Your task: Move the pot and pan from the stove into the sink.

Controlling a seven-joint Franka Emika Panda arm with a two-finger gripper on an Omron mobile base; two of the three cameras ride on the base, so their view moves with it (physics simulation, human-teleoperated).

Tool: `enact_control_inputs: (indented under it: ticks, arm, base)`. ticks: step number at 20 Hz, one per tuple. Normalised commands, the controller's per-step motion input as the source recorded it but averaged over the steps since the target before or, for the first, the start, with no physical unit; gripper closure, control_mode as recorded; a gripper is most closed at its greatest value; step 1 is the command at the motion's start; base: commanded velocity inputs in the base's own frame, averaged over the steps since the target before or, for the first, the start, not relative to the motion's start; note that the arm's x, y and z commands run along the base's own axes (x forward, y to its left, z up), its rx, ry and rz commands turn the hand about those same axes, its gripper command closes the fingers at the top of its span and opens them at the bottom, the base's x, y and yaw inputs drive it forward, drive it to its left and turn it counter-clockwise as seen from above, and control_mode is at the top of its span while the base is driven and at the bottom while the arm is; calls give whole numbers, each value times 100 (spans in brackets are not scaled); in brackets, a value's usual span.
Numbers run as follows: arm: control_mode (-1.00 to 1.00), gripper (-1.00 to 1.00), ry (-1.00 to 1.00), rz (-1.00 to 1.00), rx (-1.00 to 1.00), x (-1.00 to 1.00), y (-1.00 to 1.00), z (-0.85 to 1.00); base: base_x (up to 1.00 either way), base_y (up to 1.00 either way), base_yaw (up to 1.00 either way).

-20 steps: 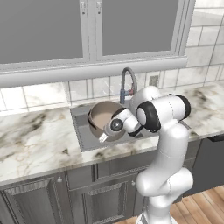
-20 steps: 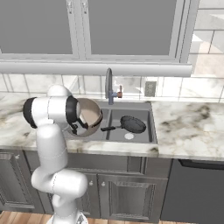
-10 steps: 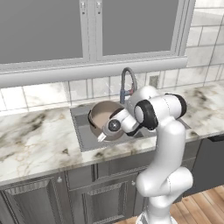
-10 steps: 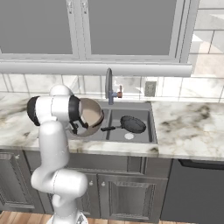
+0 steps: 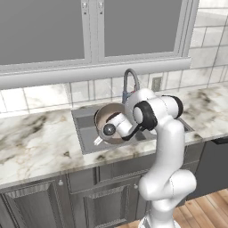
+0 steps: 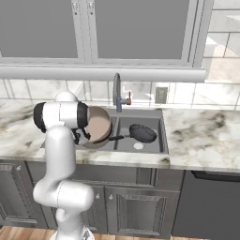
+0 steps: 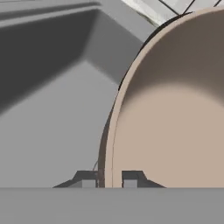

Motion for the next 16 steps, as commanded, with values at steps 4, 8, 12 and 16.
enact_control_inputs:
  ticks: [4, 8, 12, 16]
  arm:
    - [-100, 100, 0, -3, 0, 23, 4, -22]
    - [-100, 100, 0, 0, 1, 3, 0, 0]
    - [-100, -100, 0, -1, 2, 1, 0, 6]
    - [-100, -100, -2, -9, 6, 0, 0, 48]
  base:
    - [0, 0, 0]
    - [0, 0, 0]
    - [0, 0, 0]
    - [0, 0, 0]
